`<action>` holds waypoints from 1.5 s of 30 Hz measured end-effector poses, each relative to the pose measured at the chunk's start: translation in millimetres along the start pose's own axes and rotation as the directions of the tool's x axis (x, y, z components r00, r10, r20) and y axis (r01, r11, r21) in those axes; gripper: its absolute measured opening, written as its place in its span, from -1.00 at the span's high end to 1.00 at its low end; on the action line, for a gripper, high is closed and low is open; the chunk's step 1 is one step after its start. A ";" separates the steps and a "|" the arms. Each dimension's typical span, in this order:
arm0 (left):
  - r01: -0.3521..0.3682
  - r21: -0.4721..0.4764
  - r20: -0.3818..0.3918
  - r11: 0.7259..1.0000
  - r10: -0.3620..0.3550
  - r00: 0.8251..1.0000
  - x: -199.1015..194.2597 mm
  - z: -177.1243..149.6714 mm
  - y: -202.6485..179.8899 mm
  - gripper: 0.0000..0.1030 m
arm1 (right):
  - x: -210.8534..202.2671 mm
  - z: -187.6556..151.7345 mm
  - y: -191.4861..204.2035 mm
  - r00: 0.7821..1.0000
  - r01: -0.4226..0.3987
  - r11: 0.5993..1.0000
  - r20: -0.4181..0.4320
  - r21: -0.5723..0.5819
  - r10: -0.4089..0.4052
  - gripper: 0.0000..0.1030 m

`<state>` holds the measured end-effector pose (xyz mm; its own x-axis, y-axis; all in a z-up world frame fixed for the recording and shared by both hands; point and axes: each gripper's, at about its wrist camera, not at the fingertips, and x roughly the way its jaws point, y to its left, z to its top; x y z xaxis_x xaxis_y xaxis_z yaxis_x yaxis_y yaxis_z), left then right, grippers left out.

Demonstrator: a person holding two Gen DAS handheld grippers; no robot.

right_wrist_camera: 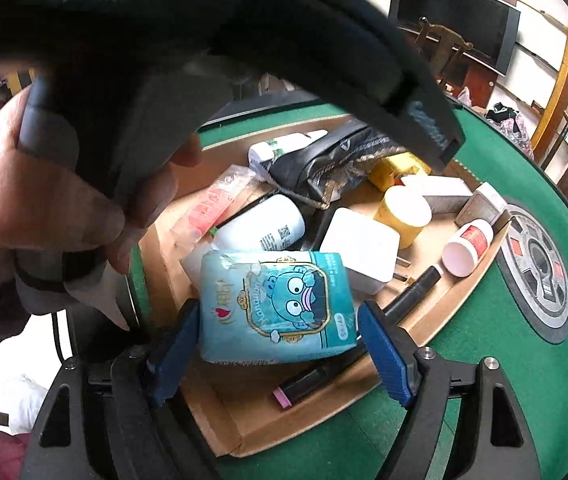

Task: Organize objects

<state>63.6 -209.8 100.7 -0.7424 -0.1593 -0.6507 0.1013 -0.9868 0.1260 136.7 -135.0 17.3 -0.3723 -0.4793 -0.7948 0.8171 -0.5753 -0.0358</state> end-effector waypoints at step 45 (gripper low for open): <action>-0.003 -0.199 0.155 0.980 0.035 0.987 -91.3 -35.5 -7.5 -1.00 | -69.4 -29.0 -63.0 0.983 0.083 0.932 0.123 0.354 -0.134 -0.80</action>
<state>154.1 -188.9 132.6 -0.8321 -0.1875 -0.5219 0.2338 -0.9720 -0.0236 123.8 -46.3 57.2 -0.5298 -0.4758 -0.7021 0.5746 -0.8102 0.1155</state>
